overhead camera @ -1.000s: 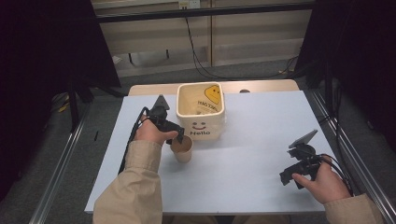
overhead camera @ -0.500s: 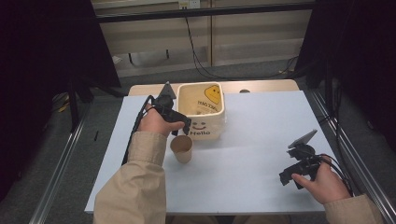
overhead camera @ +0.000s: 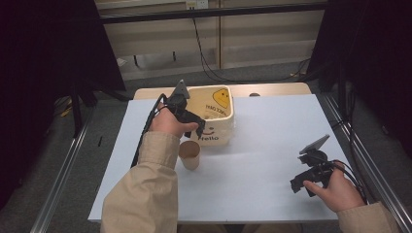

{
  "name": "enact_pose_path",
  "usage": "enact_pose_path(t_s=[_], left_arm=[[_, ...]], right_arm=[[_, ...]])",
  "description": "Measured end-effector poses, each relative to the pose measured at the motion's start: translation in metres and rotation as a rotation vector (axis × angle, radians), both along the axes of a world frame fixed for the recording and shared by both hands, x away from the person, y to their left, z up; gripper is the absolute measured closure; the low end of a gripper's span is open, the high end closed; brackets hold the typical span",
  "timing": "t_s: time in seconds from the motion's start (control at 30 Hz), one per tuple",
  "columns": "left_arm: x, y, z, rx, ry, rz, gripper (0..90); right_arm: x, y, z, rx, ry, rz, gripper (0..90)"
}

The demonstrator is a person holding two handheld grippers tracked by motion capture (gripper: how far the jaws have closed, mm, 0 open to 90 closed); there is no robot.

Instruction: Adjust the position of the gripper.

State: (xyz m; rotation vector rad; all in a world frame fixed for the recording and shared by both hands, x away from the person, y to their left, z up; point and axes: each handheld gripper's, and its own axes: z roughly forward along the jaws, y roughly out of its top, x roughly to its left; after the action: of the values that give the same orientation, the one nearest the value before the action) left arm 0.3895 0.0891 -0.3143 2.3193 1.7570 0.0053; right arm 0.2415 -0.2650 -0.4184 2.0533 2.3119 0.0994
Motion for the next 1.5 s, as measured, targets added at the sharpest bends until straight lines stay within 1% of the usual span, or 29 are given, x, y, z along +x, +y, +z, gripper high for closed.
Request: enact_pose_path(t_s=[0.03,0.1,0.17,0.27,0.37,0.43,0.5,0.53,0.63,0.67,0.73,0.8,0.83,0.87,1.0,1.03,1.1,1.13,1.17,1.2,1.27,1.3,1.37,1.4,1.43,1.5], left_arm=[[0.000,-0.001,0.002,-0.005,-0.001,0.006,2.3],[-0.001,-0.003,0.004,0.001,0.000,0.010,2.3],[-0.001,-0.005,0.007,-0.002,0.015,0.009,2.3],[-0.001,-0.006,0.011,-0.007,0.017,0.014,2.3],[-0.001,-0.009,0.013,-0.001,0.019,0.013,2.1],[-0.001,-0.010,0.012,0.010,0.019,0.015,2.0],[-0.001,-0.011,0.010,0.007,0.023,0.023,2.0],[-0.001,-0.012,0.009,0.004,0.030,0.019,2.0],[-0.002,-0.012,0.006,0.023,0.024,0.017,1.9],[-0.002,-0.013,0.006,0.017,0.025,0.024,1.8],[-0.003,-0.013,0.005,0.021,0.026,0.024,1.9],[-0.004,-0.013,0.000,0.009,0.023,0.031,1.9],[-0.004,-0.012,-0.002,0.024,0.020,0.019,1.9],[-0.004,-0.011,-0.004,0.016,0.023,0.018,1.9],[-0.005,-0.011,-0.012,0.012,0.026,0.028,1.9],[-0.005,-0.010,-0.015,0.022,0.029,0.017,1.9],[-0.006,-0.010,-0.020,0.009,0.037,0.030,1.9],[-0.007,-0.009,-0.023,0.021,0.029,0.031,1.9],[-0.007,-0.009,-0.024,0.020,0.037,0.022,1.9],[-0.007,-0.008,-0.026,0.024,0.035,0.023,1.9],[-0.008,-0.008,-0.029,0.013,0.042,0.029,1.9],[-0.008,-0.008,-0.030,0.017,0.036,0.030,1.9],[-0.009,-0.008,-0.032,0.015,0.035,0.028,1.9],[-0.010,-0.008,-0.033,0.008,0.042,0.033,1.9],[-0.010,-0.007,-0.034,0.012,0.039,0.029,1.8],[-0.010,-0.005,-0.035,0.007,0.042,0.025,1.8]], right_arm=[[0.000,0.000,0.000,0.001,0.001,-0.001,6.1],[0.000,0.000,0.000,0.000,0.000,0.002,6.1],[0.000,0.000,0.000,0.001,0.003,0.000,6.1],[0.000,-0.001,0.000,0.001,0.002,0.003,6.0],[0.000,-0.001,0.000,0.007,0.001,-0.001,6.1],[0.000,-0.001,0.000,0.010,0.001,-0.003,6.1],[0.000,-0.001,0.001,0.010,0.001,-0.003,6.1],[0.000,-0.001,0.001,0.010,0.001,-0.003,6.1],[0.000,-0.001,0.001,0.008,-0.003,0.001,6.1],[0.000,-0.001,0.001,0.004,-0.004,-0.001,6.1],[0.000,-0.001,0.001,0.007,-0.003,-0.005,6.1],[0.000,-0.001,0.000,0.010,0.000,-0.001,6.1],[0.000,-0.001,0.000,0.012,0.000,-0.003,6.1],[0.000,-0.001,0.000,0.010,0.000,-0.002,6.1],[0.000,-0.001,0.001,0.010,-0.004,0.000,6.1],[0.000,-0.001,0.001,0.008,-0.005,0.000,6.1],[0.000,-0.001,0.001,0.007,-0.005,0.000,6.1],[0.000,-0.001,0.001,0.007,-0.006,0.003,6.1],[0.000,-0.001,0.001,0.007,-0.006,0.002,6.1],[0.000,-0.001,0.001,0.008,-0.006,0.003,6.1],[0.000,-0.001,0.001,0.009,-0.006,0.003,6.1],[0.000,-0.001,0.001,0.002,-0.007,0.003,6.1],[0.000,-0.001,0.001,0.009,-0.006,0.003,6.1],[0.000,-0.001,0.001,0.009,-0.006,0.006,6.1],[0.000,-0.001,0.001,0.009,-0.006,0.005,6.1],[0.000,-0.001,0.002,0.005,-0.007,0.003,6.1]])
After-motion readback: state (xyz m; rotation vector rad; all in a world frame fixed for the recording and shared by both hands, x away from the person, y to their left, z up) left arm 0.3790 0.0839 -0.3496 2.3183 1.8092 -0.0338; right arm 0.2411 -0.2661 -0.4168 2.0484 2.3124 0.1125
